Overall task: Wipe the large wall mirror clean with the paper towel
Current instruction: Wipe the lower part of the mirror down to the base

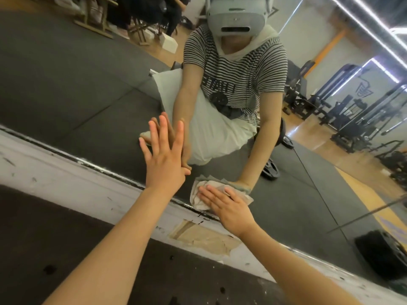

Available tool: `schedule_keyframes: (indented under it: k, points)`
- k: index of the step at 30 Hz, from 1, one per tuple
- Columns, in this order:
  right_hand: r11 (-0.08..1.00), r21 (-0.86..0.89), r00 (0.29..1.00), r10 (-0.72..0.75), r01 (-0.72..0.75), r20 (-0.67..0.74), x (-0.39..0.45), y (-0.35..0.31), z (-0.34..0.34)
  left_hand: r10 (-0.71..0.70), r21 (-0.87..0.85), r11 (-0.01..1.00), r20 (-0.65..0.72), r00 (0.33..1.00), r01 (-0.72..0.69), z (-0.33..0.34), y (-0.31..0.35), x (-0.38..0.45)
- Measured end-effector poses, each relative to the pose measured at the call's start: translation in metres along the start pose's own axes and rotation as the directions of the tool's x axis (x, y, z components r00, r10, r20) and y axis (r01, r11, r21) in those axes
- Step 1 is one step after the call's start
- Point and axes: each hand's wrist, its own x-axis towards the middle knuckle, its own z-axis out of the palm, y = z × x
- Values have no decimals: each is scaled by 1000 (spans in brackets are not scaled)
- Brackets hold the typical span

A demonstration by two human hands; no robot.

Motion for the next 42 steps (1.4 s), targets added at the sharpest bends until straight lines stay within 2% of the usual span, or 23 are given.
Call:
schedule_keyframes:
  k: [5,10,12,20,22,24,27,30,33,35,40,42]
  points:
    - [988,-51,972,134,-146,-192,26,46,-37,-23,4,1000,37,999,23,-3,1,1]
    - [931,66,856,357,-360,-374,53,87,-76,-31,16,999,29,999,30,-2,3,0]
    - [905,118,812,420,-410,-405,59,88,-80,-33,12,999,21,999,33,0,3,0]
    - [836,228,732,548,-500,-404,70,60,-65,-20,-39,999,-55,998,18,8,-2,2]
    - [849,241,765,528,-470,-369,66,47,-57,-18,-72,997,-84,996,12,10,-3,1]
    - [881,228,828,470,-415,-306,57,30,-43,-16,-85,996,-86,996,8,9,-4,1]
    - [935,138,925,347,-327,-155,39,1,-24,-8,-90,996,-93,996,-1,9,-4,1]
    - [969,87,973,231,-230,-3,22,-29,-6,5,-75,997,-111,994,-14,10,-4,1]
    - [992,83,978,82,-99,190,12,-56,6,0,-79,997,-121,993,-9,11,-4,1]
    - [985,143,956,49,-94,290,11,-63,8,1,-80,997,-115,993,-10,10,-3,1]
    - [992,122,945,-77,40,318,9,-38,-1,6,-72,997,-72,997,-11,7,-3,1]
    - [993,102,959,-85,59,270,5,-16,-8,1,-63,998,-65,998,-6,7,-2,0]
